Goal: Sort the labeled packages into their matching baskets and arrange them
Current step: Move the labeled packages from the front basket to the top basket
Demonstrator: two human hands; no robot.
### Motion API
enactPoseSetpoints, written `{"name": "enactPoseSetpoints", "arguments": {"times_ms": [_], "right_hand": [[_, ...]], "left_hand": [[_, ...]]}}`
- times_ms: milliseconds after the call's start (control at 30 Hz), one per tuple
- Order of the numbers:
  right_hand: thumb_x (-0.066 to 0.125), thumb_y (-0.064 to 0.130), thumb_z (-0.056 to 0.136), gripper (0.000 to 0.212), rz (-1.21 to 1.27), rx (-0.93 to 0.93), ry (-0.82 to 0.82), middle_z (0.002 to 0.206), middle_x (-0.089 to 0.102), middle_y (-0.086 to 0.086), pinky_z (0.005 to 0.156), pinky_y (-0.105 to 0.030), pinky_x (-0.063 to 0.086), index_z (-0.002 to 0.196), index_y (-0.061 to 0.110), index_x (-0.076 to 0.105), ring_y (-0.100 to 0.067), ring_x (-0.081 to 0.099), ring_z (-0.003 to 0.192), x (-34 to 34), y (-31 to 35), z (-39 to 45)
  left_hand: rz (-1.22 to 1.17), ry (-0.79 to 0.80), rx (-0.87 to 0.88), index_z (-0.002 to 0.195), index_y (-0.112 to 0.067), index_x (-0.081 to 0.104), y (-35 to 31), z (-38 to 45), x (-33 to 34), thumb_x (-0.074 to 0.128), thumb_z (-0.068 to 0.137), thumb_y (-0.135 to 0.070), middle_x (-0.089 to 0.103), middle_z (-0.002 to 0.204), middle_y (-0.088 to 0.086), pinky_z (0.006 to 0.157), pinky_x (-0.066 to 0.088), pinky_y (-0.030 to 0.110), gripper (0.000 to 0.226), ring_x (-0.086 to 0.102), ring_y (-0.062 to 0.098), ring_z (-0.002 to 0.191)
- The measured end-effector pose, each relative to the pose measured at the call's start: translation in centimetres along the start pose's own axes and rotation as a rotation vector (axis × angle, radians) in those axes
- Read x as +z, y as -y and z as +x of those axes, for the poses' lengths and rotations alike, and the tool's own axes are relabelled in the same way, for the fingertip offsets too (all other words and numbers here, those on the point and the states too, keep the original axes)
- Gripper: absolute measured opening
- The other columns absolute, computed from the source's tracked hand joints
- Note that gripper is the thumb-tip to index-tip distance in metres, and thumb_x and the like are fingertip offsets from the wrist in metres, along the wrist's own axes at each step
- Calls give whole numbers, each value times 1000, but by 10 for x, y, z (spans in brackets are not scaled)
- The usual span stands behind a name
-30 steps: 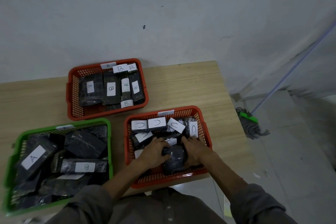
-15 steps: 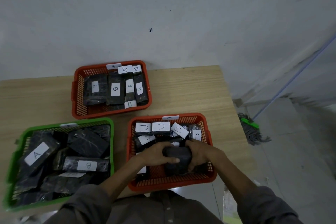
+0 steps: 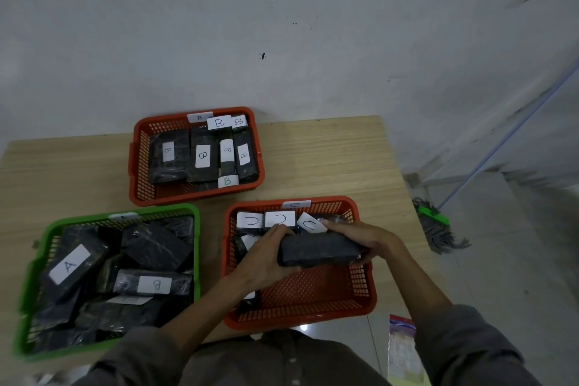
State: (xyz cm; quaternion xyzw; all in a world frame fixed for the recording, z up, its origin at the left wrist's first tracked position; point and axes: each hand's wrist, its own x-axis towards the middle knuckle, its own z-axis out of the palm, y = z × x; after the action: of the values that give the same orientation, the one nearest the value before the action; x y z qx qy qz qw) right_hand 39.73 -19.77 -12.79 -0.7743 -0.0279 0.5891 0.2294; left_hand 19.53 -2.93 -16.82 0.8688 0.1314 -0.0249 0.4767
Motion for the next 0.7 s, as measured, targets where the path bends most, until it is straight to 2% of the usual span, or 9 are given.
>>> {"name": "enactPoseSetpoints", "arguments": {"times_ms": [100, 200, 267, 333, 367, 433, 500, 600, 700], "right_hand": [[80, 64, 66, 70, 53, 2, 110, 124, 59, -12, 68, -35, 61, 120, 26, 58, -29, 62, 110, -3, 3, 1], [82, 48, 74, 57, 119, -155, 119, 129, 59, -5, 73, -35, 60, 124, 30, 60, -25, 61, 113, -3, -1, 6], [85, 36, 76, 58, 214, -243, 157, 133, 56, -4, 80, -38, 59, 127, 30, 60, -26, 61, 116, -5, -9, 10], [88, 25, 72, 62, 303, -294, 218, 136, 55, -4, 86, -41, 58, 128, 27, 61, -27, 62, 118, -6, -14, 13], [89, 20, 70, 64, 347, -312, 241, 137, 55, -4, 86, -42, 58, 128, 26, 62, -27, 63, 118, -5, -15, 14], [88, 11, 69, 66, 417, -333, 253, 139, 54, -5, 88, -46, 57, 128, 25, 62, -29, 60, 122, -3, -14, 16], [85, 6, 71, 66, 448, -341, 253, 142, 52, -7, 92, -50, 56, 130, 25, 61, -32, 55, 127, -2, -11, 18], [85, 9, 73, 69, 478, -346, 262, 141, 52, -9, 94, -47, 56, 134, 28, 60, -33, 55, 128, -2, -7, 21], [89, 22, 70, 68, 565, -359, 195, 135, 60, -14, 88, -40, 57, 132, 26, 62, -32, 63, 119, 0, 1, 22]], "left_hand": [[60, -70, 51, 113, -33, 42, 0, -5, 0, 76, 71, -47, 47, 113, -17, 81, 56, 32, 56, 53, -3, 101], [26, -89, 11, 124, -37, 40, 4, -9, -2, 78, 65, -60, 41, 129, -17, 94, 50, 28, 74, 46, -2, 115], [-177, -140, -175, 137, -40, 35, 3, -9, -8, 71, 64, -74, 33, 145, -17, 98, 42, 24, 88, 40, -2, 122], [-435, -197, -415, 141, -36, 38, 3, -2, -16, 58, 71, -79, 42, 146, -10, 90, 46, 20, 84, 49, -2, 113], [-550, -176, -536, 140, -32, 43, 5, 4, -20, 54, 75, -78, 51, 141, -3, 89, 51, 24, 81, 55, 3, 109], [-755, -94, -709, 133, -25, 53, 11, 14, -25, 55, 81, -71, 63, 126, 4, 92, 55, 41, 70, 63, 18, 107], [-819, -74, -736, 128, -25, 58, 15, 18, -27, 58, 83, -65, 67, 118, 2, 84, 58, 41, 61, 66, 21, 104], [-820, -104, -688, 115, -34, 64, 16, 14, -30, 62, 69, -75, 71, 109, -4, 67, 57, 28, 61, 69, 14, 96], [-898, -148, -634, 115, -29, 66, 21, 14, -34, 64, 73, -70, 72, 111, -2, 77, 58, 33, 58, 69, 18, 102]]}}
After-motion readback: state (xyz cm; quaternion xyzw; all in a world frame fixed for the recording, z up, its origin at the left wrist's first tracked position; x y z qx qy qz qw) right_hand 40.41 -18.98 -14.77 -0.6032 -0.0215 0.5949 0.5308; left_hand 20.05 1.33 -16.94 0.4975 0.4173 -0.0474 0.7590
